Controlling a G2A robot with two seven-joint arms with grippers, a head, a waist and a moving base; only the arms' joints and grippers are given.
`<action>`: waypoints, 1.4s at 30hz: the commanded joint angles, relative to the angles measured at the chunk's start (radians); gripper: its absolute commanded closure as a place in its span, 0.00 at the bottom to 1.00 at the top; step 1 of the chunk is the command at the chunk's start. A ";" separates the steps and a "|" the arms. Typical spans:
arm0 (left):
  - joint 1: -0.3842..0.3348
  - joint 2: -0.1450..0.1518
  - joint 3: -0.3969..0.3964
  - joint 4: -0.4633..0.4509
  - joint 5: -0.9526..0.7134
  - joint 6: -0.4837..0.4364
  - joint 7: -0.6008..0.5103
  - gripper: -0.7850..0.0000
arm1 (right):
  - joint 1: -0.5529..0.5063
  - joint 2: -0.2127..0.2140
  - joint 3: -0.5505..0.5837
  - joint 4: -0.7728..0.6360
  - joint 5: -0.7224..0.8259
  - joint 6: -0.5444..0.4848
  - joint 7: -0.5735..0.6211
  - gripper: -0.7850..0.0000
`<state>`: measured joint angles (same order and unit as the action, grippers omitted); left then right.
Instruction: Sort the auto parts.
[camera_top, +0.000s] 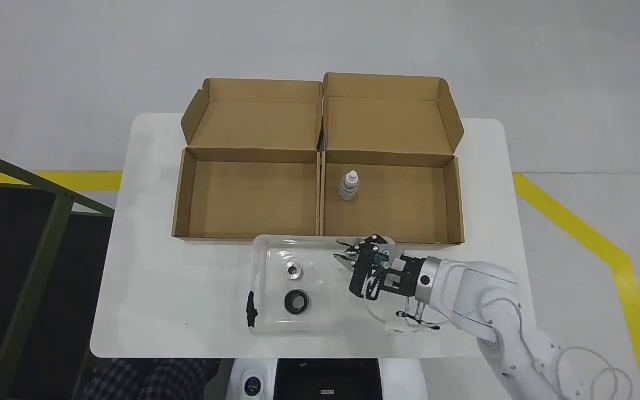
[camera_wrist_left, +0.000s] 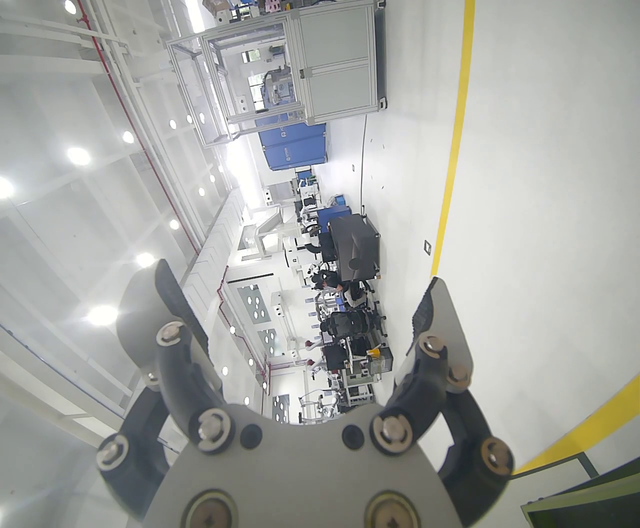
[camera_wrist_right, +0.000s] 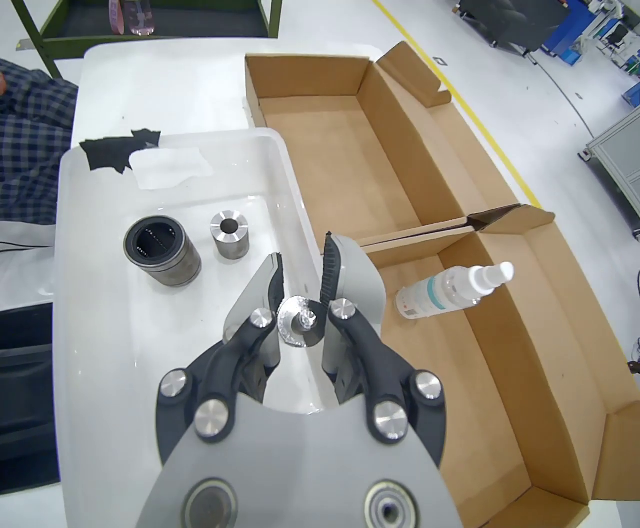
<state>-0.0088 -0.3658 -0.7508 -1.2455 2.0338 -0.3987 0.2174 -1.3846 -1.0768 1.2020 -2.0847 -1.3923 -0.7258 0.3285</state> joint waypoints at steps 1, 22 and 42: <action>0.000 0.000 0.000 0.000 0.000 0.000 0.000 0.00 | 0.005 0.001 0.014 -0.003 0.020 0.000 -0.007 1.00; 0.000 0.000 0.000 0.000 0.000 0.000 0.000 0.00 | 0.137 0.001 0.088 0.125 0.143 0.070 -0.030 1.00; 0.000 0.000 0.000 0.000 0.000 0.000 0.000 0.00 | 0.337 -0.032 -0.044 0.504 0.098 0.158 -0.082 1.00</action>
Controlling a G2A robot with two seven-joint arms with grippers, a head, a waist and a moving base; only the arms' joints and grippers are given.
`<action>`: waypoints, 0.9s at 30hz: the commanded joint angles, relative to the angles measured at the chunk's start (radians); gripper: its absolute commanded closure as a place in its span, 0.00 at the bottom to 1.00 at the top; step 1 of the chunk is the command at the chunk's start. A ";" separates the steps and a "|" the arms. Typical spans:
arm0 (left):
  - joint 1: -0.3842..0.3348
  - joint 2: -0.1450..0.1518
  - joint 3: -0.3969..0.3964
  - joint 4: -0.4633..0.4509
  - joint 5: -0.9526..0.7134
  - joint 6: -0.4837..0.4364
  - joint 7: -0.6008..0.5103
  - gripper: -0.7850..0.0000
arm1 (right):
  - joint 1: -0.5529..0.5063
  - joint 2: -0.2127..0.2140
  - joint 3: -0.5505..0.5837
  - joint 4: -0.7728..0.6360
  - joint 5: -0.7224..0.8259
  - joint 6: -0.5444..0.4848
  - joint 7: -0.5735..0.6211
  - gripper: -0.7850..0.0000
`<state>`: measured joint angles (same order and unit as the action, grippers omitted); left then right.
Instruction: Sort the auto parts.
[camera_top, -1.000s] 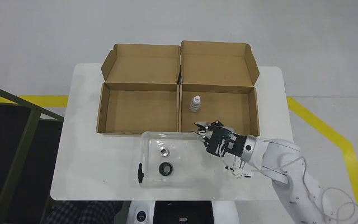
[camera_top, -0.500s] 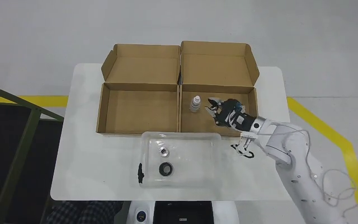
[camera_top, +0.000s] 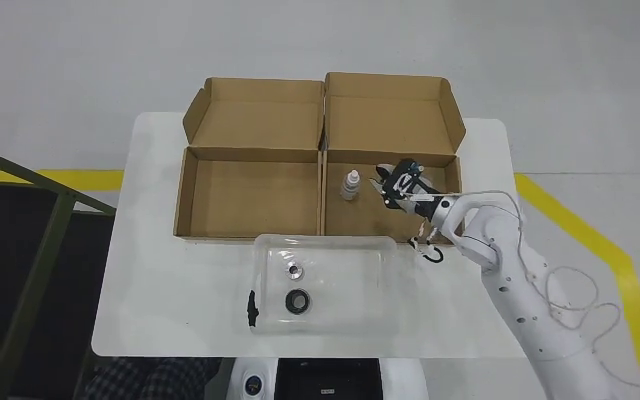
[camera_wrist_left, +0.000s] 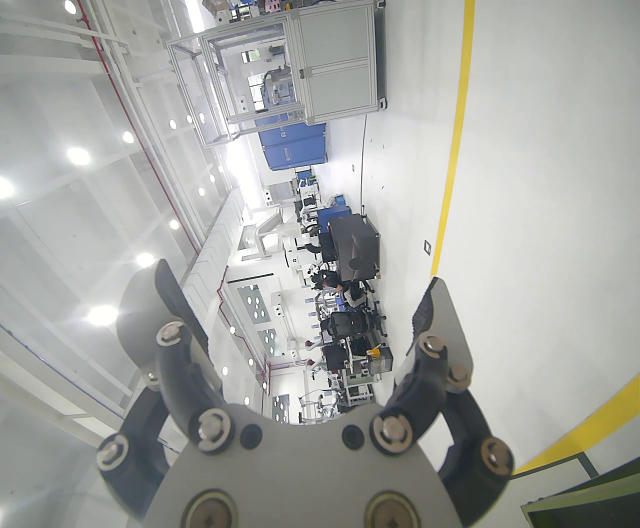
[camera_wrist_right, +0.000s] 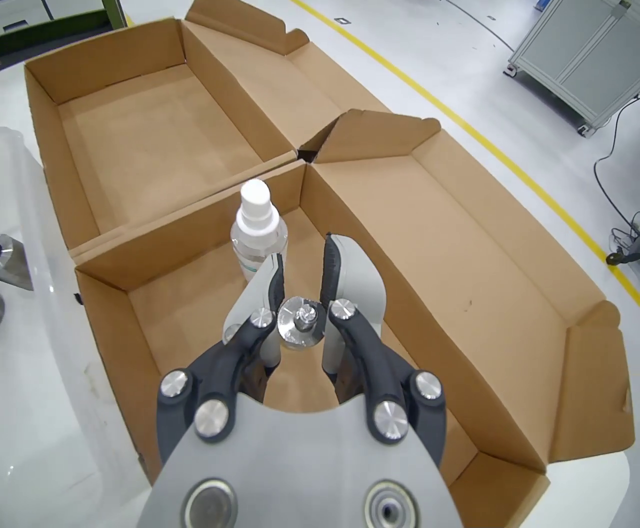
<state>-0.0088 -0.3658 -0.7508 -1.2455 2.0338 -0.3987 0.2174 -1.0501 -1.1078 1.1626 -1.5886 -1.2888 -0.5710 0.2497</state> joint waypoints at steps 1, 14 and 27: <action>0.000 0.000 0.000 0.000 0.000 0.000 0.000 0.00 | 0.004 -0.002 -0.011 0.018 -0.009 0.006 -0.010 1.00; 0.000 0.000 0.000 0.000 0.000 0.000 0.000 0.00 | 0.040 -0.018 -0.070 0.132 -0.071 0.037 -0.055 1.00; 0.000 0.000 0.000 0.000 0.000 0.000 0.000 0.00 | 0.059 -0.026 -0.087 0.182 -0.082 0.032 -0.062 0.52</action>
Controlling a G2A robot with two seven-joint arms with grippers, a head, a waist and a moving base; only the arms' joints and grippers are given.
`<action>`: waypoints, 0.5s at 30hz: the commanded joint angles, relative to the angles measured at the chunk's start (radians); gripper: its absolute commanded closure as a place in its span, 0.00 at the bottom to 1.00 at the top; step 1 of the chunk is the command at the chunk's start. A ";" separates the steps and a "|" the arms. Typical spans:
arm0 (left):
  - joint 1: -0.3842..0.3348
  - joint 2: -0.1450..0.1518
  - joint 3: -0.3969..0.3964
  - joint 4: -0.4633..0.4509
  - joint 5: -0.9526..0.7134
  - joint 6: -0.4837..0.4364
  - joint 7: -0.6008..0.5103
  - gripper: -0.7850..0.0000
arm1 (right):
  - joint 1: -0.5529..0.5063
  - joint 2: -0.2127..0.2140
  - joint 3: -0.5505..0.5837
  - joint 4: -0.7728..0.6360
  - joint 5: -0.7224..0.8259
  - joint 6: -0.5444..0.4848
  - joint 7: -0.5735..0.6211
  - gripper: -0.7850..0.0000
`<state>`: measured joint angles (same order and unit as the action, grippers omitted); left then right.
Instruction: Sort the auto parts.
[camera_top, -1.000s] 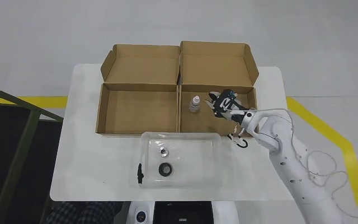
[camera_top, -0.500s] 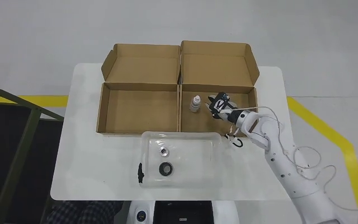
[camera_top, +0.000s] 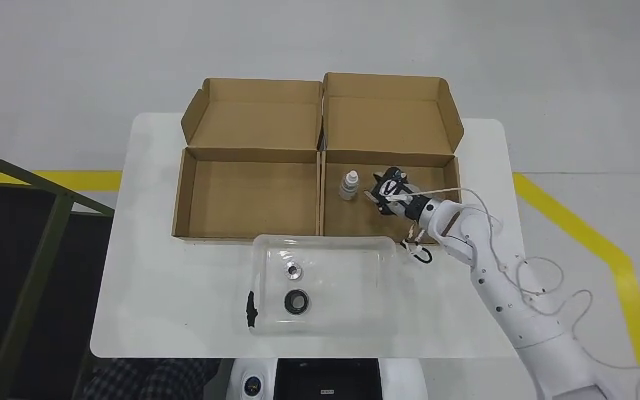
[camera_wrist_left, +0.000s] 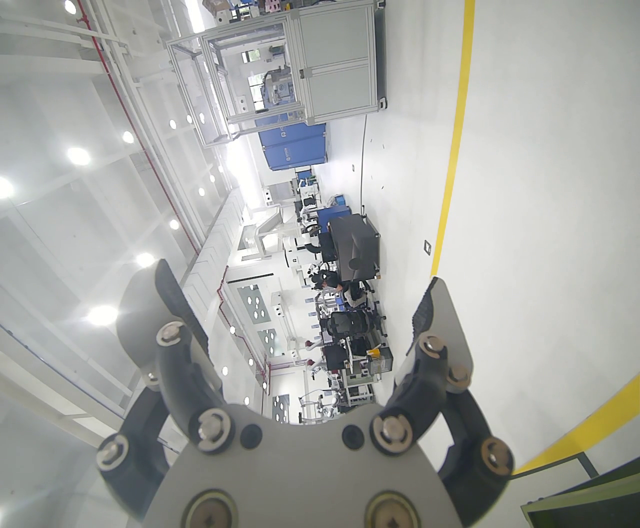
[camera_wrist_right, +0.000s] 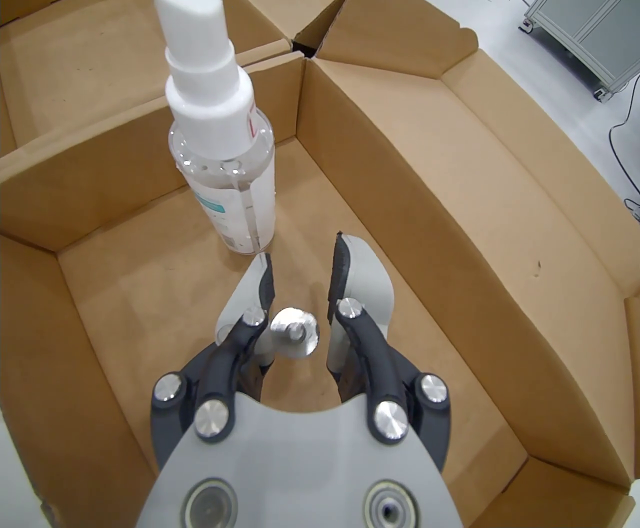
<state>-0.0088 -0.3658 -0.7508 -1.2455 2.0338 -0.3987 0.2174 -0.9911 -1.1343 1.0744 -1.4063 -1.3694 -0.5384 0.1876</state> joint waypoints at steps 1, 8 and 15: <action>0.000 0.000 0.000 0.000 0.000 0.000 0.000 0.00 | -0.002 0.000 0.003 -0.002 -0.001 -0.002 0.002 0.42; 0.000 0.000 0.000 0.000 0.000 0.000 0.000 0.00 | -0.033 0.012 0.049 -0.086 -0.008 -0.016 0.009 0.13; 0.000 0.000 0.000 0.000 0.000 0.000 0.000 0.00 | -0.126 0.037 0.136 -0.323 -0.029 -0.068 0.089 0.00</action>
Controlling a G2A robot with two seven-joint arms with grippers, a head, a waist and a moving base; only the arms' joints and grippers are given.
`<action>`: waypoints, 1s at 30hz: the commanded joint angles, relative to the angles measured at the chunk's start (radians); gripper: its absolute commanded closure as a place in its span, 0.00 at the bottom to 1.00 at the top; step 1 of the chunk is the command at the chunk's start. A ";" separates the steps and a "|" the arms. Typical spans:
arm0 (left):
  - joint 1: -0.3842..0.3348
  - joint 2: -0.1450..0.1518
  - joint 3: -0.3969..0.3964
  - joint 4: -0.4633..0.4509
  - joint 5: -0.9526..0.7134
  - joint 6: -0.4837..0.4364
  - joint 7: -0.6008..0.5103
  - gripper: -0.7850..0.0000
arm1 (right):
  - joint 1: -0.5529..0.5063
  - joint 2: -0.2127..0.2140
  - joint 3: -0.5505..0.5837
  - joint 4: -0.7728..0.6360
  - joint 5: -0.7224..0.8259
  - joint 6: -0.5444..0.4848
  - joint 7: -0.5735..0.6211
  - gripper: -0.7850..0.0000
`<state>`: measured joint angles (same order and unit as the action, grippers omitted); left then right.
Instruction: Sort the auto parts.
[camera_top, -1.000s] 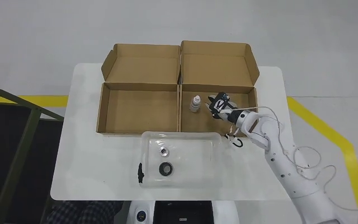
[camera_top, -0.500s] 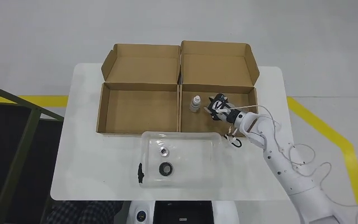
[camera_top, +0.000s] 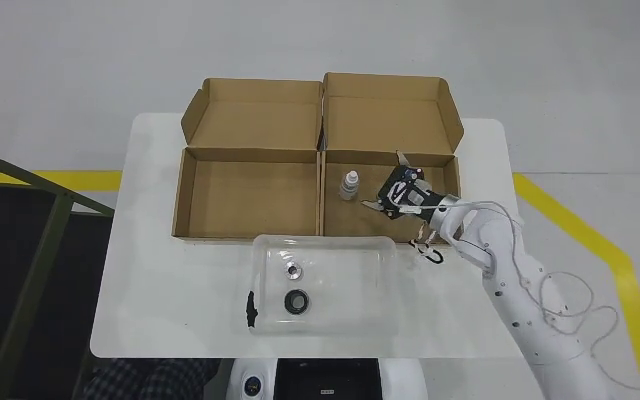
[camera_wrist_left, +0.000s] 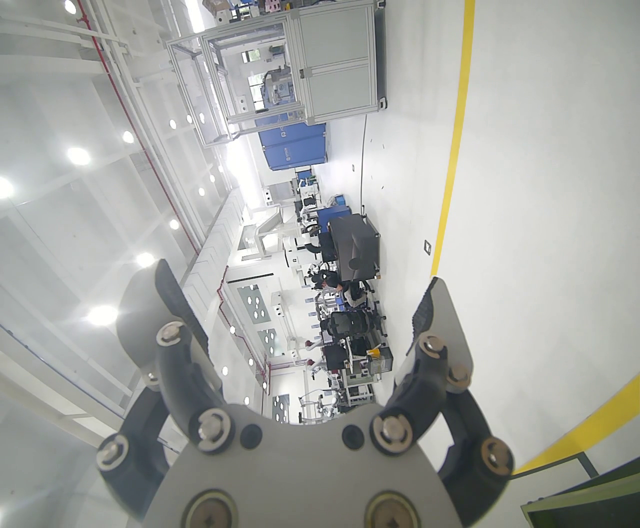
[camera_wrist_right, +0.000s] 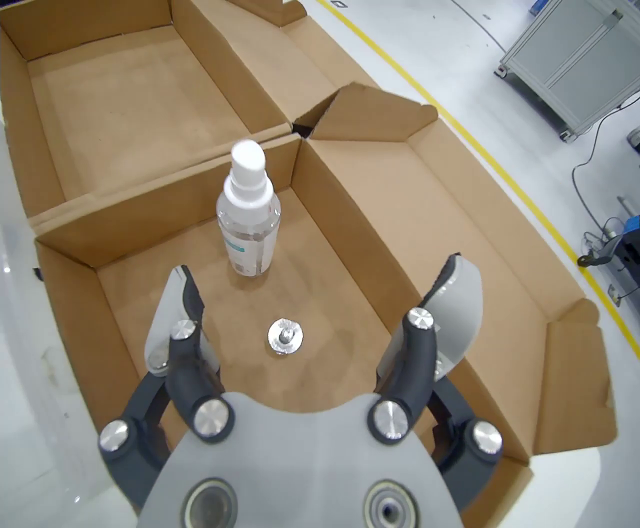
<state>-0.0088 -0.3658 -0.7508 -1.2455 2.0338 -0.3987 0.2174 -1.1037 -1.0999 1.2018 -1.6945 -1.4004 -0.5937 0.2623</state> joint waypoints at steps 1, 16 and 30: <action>0.000 0.000 0.000 0.000 0.000 0.000 0.000 0.00 | -0.029 0.006 0.019 -0.067 0.002 -0.024 0.037 0.00; 0.000 0.000 0.000 0.000 0.000 0.000 0.000 0.00 | -0.196 0.025 -0.004 -0.383 0.014 -0.145 0.144 0.00; 0.000 0.000 0.000 0.000 0.000 0.000 0.000 0.00 | -0.179 0.016 -0.166 -0.326 -0.006 -0.223 0.152 0.05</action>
<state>-0.0088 -0.3658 -0.7508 -1.2455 2.0338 -0.3987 0.2174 -1.2865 -1.0832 1.0450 -2.0280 -1.4079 -0.8122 0.4124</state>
